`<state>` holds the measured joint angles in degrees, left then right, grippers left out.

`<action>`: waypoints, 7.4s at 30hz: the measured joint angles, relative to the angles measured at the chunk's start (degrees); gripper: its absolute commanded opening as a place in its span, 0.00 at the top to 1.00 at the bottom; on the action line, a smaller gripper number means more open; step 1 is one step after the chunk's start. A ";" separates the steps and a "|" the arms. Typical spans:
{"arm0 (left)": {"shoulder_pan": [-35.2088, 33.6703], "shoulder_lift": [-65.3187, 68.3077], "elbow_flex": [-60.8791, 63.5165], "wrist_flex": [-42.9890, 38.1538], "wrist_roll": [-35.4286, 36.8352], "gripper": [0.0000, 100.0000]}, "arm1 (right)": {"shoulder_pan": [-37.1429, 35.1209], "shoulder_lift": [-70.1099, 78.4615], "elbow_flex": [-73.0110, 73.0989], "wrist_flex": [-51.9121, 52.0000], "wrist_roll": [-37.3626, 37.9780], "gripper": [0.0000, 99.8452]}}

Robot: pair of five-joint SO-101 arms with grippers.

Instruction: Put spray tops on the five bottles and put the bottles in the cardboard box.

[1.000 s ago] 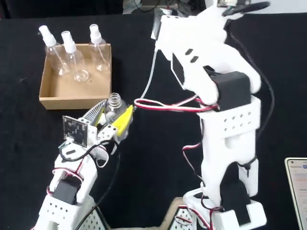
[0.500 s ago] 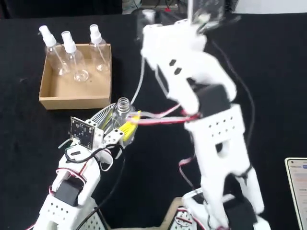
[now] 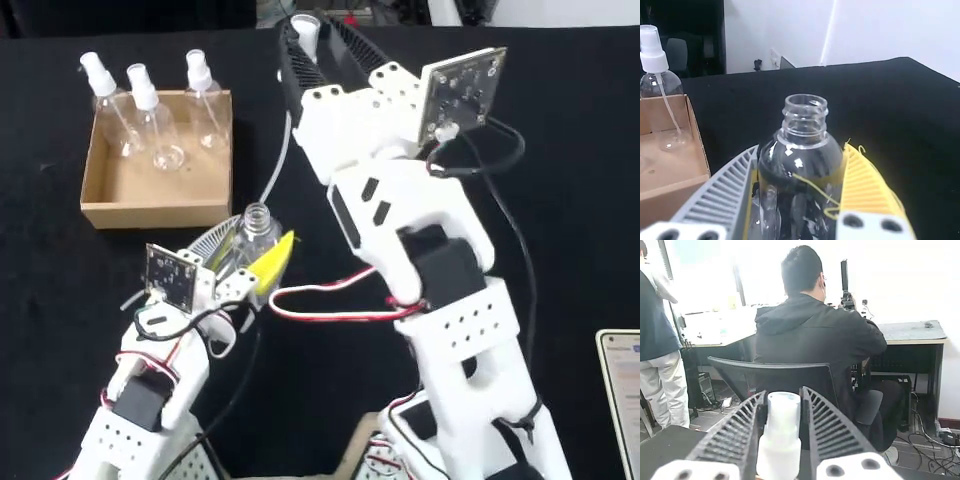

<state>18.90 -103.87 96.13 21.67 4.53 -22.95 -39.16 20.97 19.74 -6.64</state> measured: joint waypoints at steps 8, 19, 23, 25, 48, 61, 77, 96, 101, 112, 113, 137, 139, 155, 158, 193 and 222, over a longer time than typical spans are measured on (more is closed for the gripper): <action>0.00 0.00 0.00 0.00 0.00 0.87 | -5.71 0.00 3.43 0.00 10.11 0.99; 0.00 0.00 0.00 0.00 0.00 0.87 | -9.67 -0.18 4.22 -0.26 18.64 0.99; 0.00 0.00 0.00 0.00 0.00 0.87 | -9.67 -0.35 5.19 -0.26 16.62 0.99; 0.00 0.00 0.00 0.00 0.00 0.87 | -9.67 -0.44 6.86 -0.18 12.48 0.99; 0.26 0.00 0.00 0.00 0.00 0.87 | -10.99 -22.24 35.69 -0.18 3.52 0.99; 0.35 0.09 0.00 0.09 0.00 0.87 | -10.99 -24.26 38.77 -0.62 3.43 0.99; 0.09 0.26 0.00 0.62 0.09 0.87 | -10.99 -24.35 42.20 -6.07 3.43 0.99; 0.35 0.18 0.00 2.11 0.09 0.87 | -11.25 -17.14 35.96 5.98 3.43 0.99; 0.35 0.18 0.00 2.11 0.09 0.87 | -11.25 -19.25 35.87 9.85 3.43 0.98; 0.44 0.18 0.00 2.20 0.09 0.87 | -11.52 -20.31 35.87 12.66 3.43 0.79; 0.44 0.18 0.00 2.20 0.09 0.87 | -11.52 -20.57 35.87 12.75 3.43 0.79; 0.00 0.09 0.00 2.20 0.00 0.87 | -9.05 -19.96 31.47 9.67 3.43 0.97; 0.00 0.09 0.00 2.20 0.00 0.87 | -8.88 -17.14 29.45 9.93 3.43 0.97; 0.00 0.09 0.00 2.20 0.00 0.87 | -15.03 -21.36 28.13 19.52 3.43 0.96; 0.09 0.09 0.00 2.20 0.00 0.87 | -15.03 -22.51 28.13 20.48 3.43 0.96; -27.78 0.00 -5.89 -4.31 0.00 0.87 | 3.96 -42.99 66.46 2.20 12.48 0.96; -30.15 37.19 -22.07 -29.98 0.00 0.87 | 3.96 -42.37 76.31 -12.13 12.92 0.96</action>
<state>-11.25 -66.68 74.07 -8.31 4.53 -18.99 -81.54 97.27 7.60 6.29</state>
